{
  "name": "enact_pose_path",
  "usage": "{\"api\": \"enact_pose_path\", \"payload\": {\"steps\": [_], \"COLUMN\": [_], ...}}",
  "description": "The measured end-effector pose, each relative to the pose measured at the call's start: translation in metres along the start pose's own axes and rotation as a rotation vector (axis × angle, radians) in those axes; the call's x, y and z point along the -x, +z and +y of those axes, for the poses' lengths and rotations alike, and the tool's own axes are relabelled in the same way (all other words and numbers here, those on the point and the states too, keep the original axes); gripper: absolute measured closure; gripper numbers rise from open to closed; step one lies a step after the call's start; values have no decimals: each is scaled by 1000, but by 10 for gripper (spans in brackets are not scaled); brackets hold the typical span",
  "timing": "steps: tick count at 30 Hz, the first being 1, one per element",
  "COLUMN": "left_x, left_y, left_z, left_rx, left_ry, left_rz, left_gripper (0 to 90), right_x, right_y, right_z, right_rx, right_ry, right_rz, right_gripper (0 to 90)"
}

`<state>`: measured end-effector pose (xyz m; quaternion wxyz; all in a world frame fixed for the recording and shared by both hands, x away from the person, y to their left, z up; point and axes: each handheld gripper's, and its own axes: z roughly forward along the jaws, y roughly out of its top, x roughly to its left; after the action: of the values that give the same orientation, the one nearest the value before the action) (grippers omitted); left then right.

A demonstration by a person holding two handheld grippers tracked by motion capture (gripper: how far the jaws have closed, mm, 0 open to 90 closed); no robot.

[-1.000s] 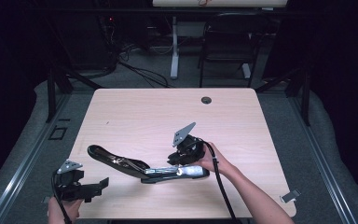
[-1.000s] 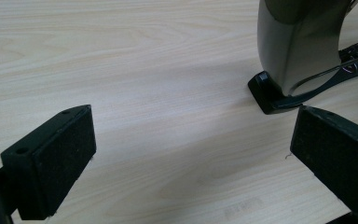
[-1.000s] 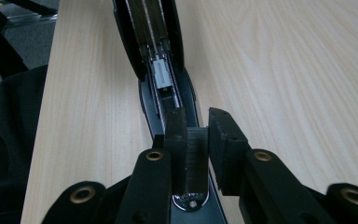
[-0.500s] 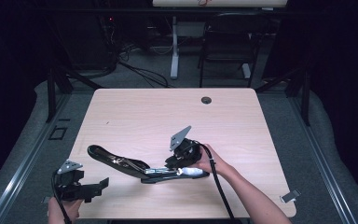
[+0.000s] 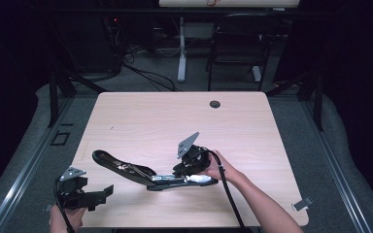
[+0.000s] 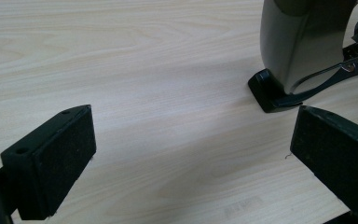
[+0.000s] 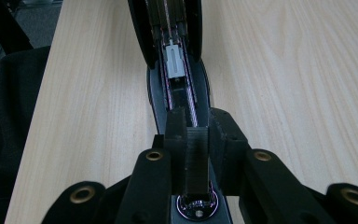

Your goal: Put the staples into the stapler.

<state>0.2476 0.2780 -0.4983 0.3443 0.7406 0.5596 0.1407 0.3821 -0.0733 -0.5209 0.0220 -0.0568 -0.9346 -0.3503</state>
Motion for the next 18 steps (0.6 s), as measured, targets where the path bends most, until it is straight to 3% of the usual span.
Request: {"api": "enact_pose_path", "payload": {"steps": [18], "left_x": [0], "left_y": [0], "left_z": [0], "left_rx": [-1], "left_ry": [3], "left_rz": [2], "left_gripper": [1], "right_x": [1], "right_y": [4], "right_z": [-1], "right_rx": [-12], "right_ry": [-24], "right_rz": [7], "right_gripper": [784]}}
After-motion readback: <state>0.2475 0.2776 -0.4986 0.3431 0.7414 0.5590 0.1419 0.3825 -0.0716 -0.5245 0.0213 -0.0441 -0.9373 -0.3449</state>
